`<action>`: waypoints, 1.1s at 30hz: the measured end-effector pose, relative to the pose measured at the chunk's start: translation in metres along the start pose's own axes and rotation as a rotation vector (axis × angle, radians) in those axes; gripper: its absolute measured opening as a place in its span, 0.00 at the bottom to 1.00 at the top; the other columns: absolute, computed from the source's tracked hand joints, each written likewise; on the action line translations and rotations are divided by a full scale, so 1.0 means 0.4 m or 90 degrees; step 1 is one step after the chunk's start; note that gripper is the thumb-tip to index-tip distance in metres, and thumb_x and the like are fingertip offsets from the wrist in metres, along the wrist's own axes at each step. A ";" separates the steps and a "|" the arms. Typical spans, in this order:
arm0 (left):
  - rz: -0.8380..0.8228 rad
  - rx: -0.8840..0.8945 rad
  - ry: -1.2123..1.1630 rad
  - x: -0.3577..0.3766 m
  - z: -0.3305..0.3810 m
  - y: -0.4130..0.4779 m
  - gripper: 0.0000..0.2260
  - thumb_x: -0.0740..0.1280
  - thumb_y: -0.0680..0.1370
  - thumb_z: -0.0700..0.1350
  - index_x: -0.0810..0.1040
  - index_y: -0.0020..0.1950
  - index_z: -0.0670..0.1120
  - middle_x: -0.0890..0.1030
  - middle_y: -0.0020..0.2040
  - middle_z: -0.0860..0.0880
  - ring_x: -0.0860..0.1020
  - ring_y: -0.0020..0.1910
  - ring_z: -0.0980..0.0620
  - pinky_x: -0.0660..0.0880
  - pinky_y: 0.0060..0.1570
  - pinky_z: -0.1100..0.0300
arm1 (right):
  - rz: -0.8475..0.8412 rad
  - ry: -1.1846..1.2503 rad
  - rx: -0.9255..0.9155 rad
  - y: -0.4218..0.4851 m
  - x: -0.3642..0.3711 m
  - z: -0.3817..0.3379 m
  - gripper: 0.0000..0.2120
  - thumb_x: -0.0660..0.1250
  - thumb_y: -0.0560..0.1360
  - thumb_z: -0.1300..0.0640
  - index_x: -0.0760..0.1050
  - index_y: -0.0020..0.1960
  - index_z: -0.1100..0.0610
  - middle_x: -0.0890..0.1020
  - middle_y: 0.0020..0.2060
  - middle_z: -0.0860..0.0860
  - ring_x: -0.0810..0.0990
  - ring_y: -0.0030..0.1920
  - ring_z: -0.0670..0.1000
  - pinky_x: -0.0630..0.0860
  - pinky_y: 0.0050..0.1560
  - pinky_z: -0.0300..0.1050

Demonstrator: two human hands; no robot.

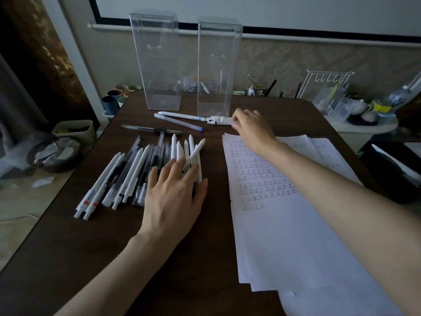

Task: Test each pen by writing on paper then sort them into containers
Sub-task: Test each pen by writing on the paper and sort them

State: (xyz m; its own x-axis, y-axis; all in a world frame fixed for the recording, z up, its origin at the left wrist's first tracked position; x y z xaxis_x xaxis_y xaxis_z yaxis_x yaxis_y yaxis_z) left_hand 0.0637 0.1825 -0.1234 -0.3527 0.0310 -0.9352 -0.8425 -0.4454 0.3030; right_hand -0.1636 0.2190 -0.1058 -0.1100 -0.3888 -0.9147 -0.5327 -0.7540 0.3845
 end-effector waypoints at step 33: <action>-0.253 0.542 -0.141 0.037 0.239 -0.154 0.25 0.51 0.80 0.62 0.55 0.76 0.56 0.50 0.77 0.54 0.48 0.75 0.58 0.44 0.71 0.62 | 0.091 0.688 0.247 -0.417 -0.165 0.011 0.26 0.57 0.78 0.41 0.80 0.43 0.63 0.82 0.28 0.52 0.78 0.29 0.46 0.71 0.32 0.33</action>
State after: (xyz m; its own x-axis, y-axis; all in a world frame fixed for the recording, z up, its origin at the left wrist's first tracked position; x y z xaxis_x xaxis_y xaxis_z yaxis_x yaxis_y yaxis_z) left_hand 0.0716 0.2959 -0.1382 0.0264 0.2464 -0.9688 -0.8992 0.4294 0.0847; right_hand -0.0712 0.3729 -0.1102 0.4853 -0.8488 -0.2099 -0.8156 -0.5260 0.2411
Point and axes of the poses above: each hand's wrist, its own y-axis towards the middle knuckle, its own x-axis out of the palm, z = x × y, the point moved 7 cm from there along y, towards the middle knuckle
